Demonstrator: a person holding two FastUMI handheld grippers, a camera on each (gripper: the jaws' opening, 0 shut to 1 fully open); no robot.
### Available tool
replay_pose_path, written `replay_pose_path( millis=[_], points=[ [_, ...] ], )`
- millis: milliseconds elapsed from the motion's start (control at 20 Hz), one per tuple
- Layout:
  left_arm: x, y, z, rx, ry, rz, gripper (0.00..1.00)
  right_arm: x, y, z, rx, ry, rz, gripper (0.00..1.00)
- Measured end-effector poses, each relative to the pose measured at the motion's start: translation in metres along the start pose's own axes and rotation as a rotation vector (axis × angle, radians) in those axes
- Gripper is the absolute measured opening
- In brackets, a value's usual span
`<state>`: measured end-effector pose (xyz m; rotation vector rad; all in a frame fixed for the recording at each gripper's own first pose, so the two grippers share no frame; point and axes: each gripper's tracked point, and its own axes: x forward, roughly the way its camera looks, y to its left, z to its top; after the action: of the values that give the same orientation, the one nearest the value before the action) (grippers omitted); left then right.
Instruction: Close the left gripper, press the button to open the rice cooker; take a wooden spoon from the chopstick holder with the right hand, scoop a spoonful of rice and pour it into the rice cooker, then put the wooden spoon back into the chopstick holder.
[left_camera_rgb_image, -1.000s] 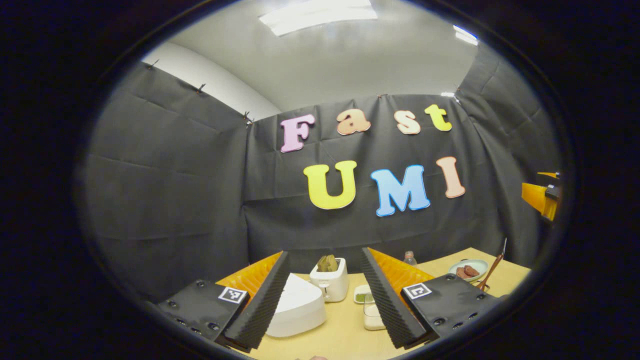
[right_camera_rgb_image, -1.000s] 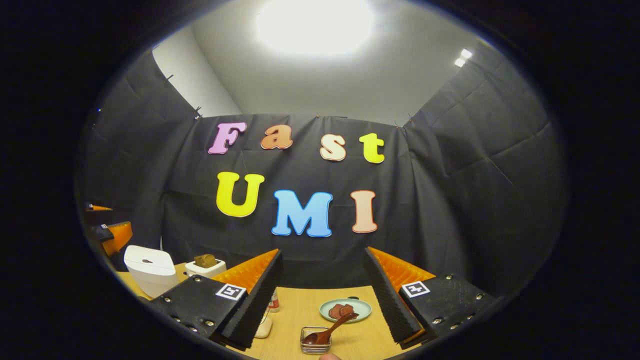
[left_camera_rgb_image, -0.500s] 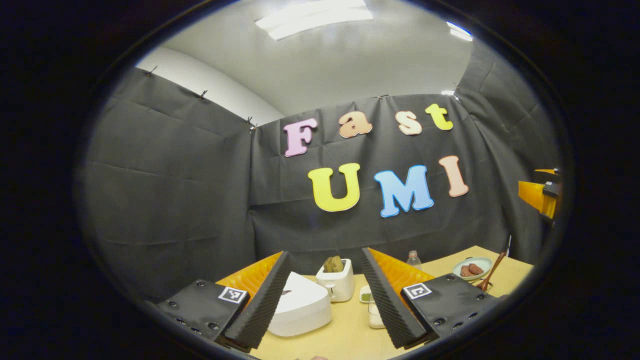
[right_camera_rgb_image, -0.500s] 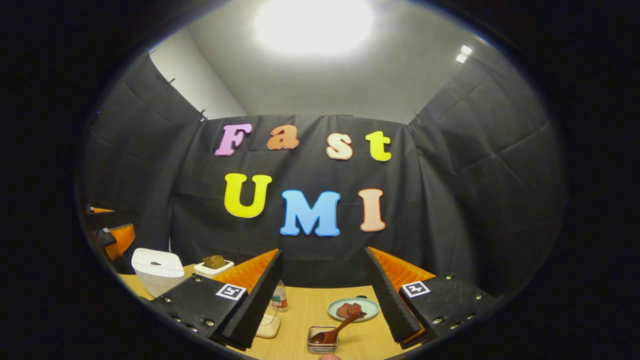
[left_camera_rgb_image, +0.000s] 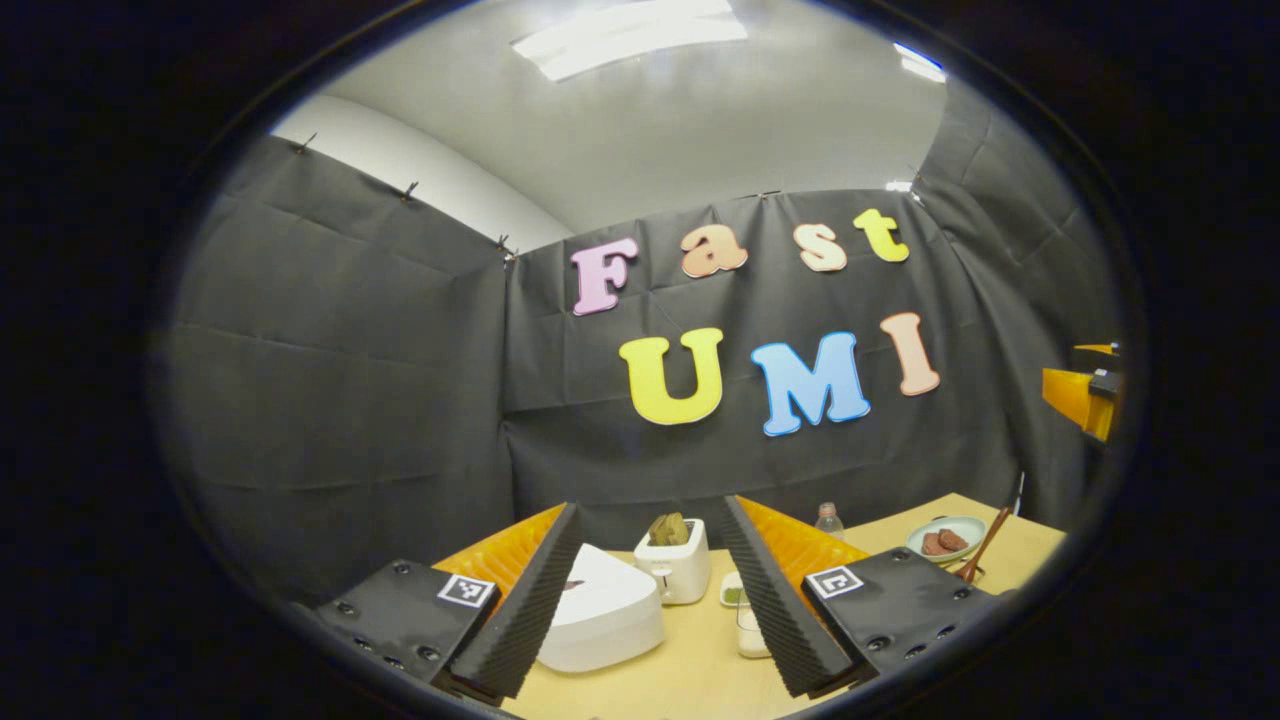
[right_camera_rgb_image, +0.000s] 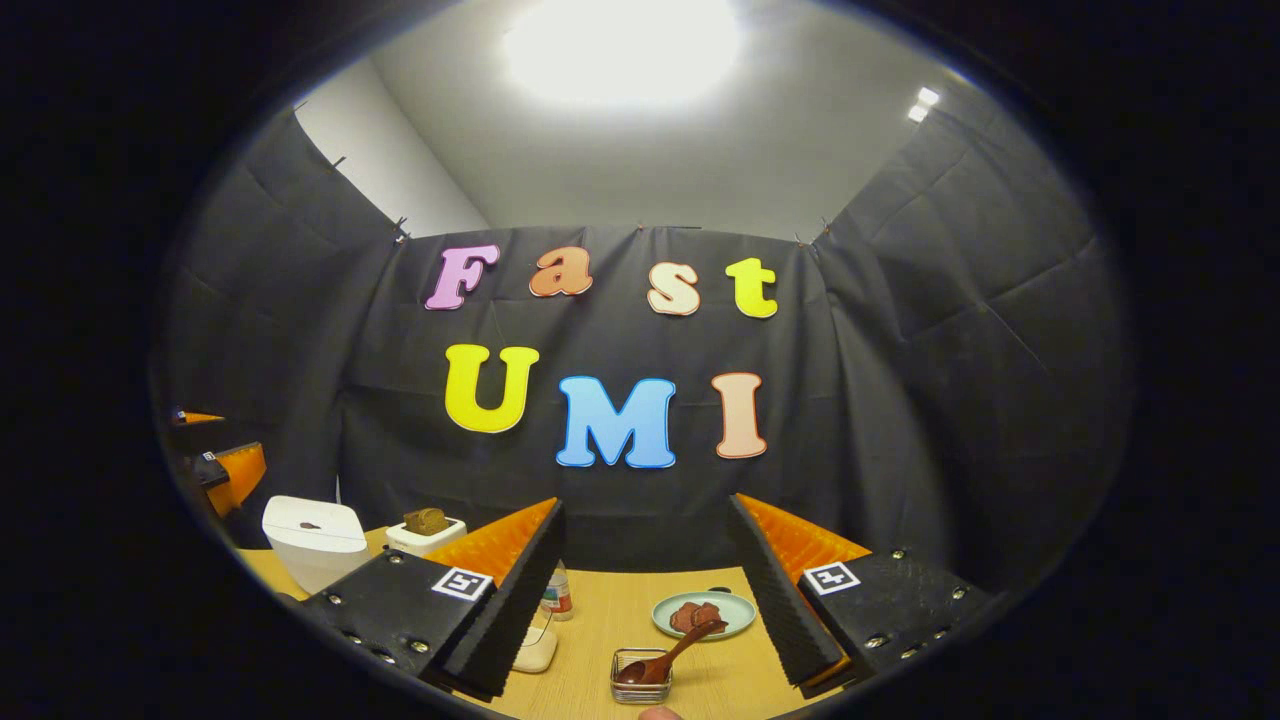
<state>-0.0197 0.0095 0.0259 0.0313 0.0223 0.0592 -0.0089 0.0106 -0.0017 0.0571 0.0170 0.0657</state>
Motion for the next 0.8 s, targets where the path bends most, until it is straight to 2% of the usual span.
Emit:
replay_pose_path(
  millis=[50, 100, 250, 400, 450, 500, 550, 600, 700, 800],
  points=[
    [0.0, 0.0, -0.001, -0.01, 0.005, -0.002, 0.97, 0.0, -0.001, -0.002, -0.004, 0.003, -0.003, 0.97],
    [0.001, 0.0, -0.001, -0.022, 0.009, -0.004, 0.87, -0.001, -0.003, -0.002, -0.01, 0.004, -0.008, 0.97],
    [0.005, 0.016, -0.002, -0.036, 0.011, 0.006, 0.84, -0.003, -0.003, 0.0, -0.013, -0.001, -0.016, 0.97],
    [0.005, 0.029, 0.003, -0.022, -0.009, 0.02, 0.55, -0.003, -0.001, -0.003, -0.017, 0.003, -0.021, 0.97],
    [0.008, 0.029, 0.0, -0.023, -0.009, 0.019, 0.51, -0.003, 0.0, -0.004, -0.018, 0.003, -0.021, 0.97],
    [0.01, 0.03, 0.001, -0.028, -0.006, 0.007, 0.35, -0.003, 0.001, -0.004, -0.019, 0.004, -0.021, 0.92],
    [0.01, 0.032, -0.001, -0.028, -0.003, 0.009, 0.33, -0.003, 0.003, -0.005, -0.022, 0.007, -0.02, 0.97],
    [0.011, 0.034, 0.0, -0.029, -0.003, 0.016, 0.27, -0.002, 0.004, -0.006, -0.023, 0.009, -0.022, 0.97],
    [0.012, 0.041, -0.002, -0.032, -0.007, 0.029, 0.11, -0.002, 0.006, -0.006, -0.023, 0.009, -0.024, 0.98],
    [0.016, 0.045, -0.004, -0.038, -0.017, 0.034, 0.08, -0.002, 0.006, -0.007, -0.027, 0.008, -0.03, 0.97]
  ],
)
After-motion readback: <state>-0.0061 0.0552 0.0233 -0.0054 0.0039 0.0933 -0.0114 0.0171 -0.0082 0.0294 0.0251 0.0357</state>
